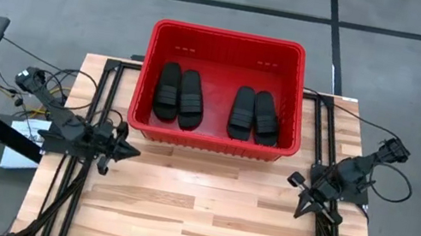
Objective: Pick and place slides into bin
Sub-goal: Return to Home Position
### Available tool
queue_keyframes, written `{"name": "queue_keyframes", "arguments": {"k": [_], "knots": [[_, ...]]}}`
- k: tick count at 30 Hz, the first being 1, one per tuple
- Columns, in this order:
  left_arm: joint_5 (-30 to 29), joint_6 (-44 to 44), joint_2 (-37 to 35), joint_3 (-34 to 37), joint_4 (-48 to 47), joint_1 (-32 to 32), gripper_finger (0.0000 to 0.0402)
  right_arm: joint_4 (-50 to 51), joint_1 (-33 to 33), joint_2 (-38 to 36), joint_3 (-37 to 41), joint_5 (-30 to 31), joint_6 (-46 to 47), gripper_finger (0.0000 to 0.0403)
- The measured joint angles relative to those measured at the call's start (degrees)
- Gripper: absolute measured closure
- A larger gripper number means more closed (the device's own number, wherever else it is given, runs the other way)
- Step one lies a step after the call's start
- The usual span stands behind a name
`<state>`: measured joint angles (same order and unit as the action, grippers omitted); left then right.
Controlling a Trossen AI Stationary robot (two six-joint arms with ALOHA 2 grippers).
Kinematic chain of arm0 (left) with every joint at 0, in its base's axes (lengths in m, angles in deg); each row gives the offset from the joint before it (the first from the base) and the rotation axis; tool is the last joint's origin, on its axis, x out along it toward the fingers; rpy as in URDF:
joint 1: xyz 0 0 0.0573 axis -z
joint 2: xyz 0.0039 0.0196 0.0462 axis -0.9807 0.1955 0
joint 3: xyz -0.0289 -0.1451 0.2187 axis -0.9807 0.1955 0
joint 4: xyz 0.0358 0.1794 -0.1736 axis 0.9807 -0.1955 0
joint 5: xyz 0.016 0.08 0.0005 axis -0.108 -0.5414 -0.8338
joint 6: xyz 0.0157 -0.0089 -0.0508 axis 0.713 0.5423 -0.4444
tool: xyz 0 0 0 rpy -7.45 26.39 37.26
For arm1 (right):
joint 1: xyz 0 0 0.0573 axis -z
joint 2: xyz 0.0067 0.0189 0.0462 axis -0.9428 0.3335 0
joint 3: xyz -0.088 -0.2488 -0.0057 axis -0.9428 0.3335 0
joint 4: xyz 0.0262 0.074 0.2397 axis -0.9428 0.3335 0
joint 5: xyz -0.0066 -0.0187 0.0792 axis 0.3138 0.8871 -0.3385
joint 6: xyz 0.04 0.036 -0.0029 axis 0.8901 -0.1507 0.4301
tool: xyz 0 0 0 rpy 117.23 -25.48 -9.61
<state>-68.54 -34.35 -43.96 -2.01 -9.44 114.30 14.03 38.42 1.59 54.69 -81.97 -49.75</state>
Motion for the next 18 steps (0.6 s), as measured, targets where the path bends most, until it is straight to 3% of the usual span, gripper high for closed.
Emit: {"name": "queue_keyframes", "arguments": {"k": [10,18], "knots": [[6.4,-14.1,1.5,-0.3,-10.2,0.1,0.0401,0.2,0.0,0.7,0.0,0.0,0.4,0.0403],[15.0,-21.2,5.8,-0.5,-11.8,0.1,0.0401,5.1,0.0,9.2,-1.4,3.2,3.7,0.0403]]}}
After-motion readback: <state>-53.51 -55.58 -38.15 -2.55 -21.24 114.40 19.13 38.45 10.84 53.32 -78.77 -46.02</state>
